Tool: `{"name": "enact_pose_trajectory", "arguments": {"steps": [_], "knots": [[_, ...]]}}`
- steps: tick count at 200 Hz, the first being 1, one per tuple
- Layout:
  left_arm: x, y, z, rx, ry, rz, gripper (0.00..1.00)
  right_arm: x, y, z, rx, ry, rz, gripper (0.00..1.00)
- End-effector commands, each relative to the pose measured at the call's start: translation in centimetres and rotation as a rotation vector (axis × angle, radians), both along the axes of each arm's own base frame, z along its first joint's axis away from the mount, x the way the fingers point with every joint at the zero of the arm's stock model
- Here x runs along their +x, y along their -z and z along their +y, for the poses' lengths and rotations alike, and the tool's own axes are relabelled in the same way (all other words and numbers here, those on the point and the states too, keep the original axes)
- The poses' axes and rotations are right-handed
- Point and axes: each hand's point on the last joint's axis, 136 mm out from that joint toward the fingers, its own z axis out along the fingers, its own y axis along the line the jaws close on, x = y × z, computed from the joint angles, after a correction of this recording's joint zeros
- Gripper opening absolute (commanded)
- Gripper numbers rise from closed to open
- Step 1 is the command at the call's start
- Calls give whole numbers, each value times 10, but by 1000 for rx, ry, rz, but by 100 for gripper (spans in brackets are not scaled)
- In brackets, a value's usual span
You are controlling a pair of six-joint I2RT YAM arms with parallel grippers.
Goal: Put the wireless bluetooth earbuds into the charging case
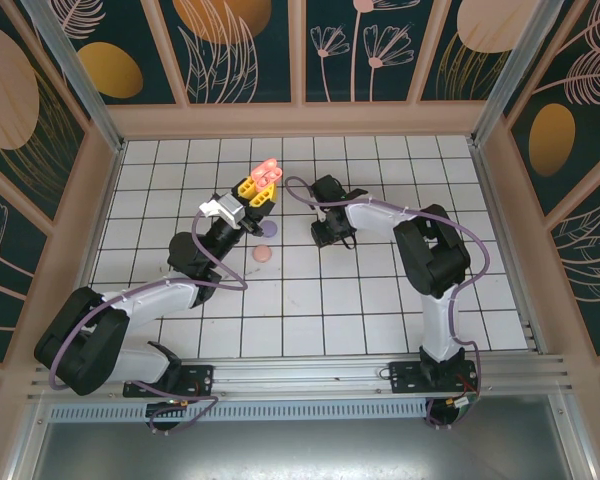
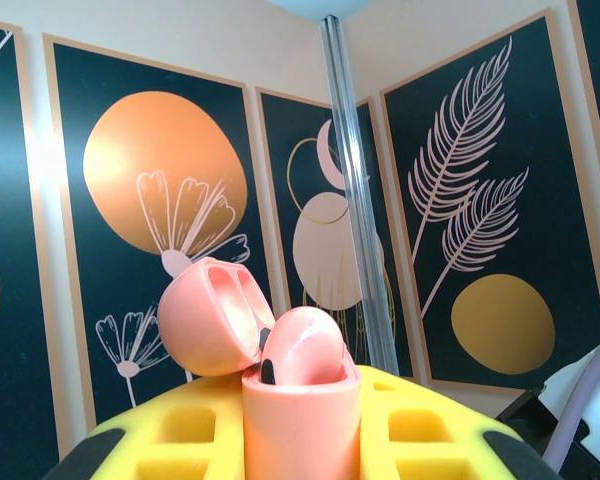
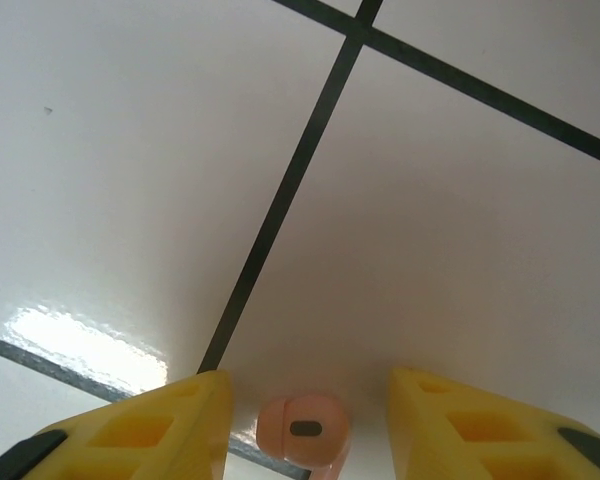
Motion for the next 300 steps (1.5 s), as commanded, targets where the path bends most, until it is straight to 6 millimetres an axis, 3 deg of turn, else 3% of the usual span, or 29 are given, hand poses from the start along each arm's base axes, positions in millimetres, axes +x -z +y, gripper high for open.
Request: {"name": "enact_pose_trajectory", "arguments": {"steps": [1,201,300], "knots": [[-7,-6,2,-19,5,-16,0,-1,5,1,-21,-17,15,43],[-6,-8,0,-26,21,-10,0,-7,2,-11,-21,12,10,32],[-6,-9,-2,-29,32,-9,0,2,-26,-14,18,49,-65,26]]}}
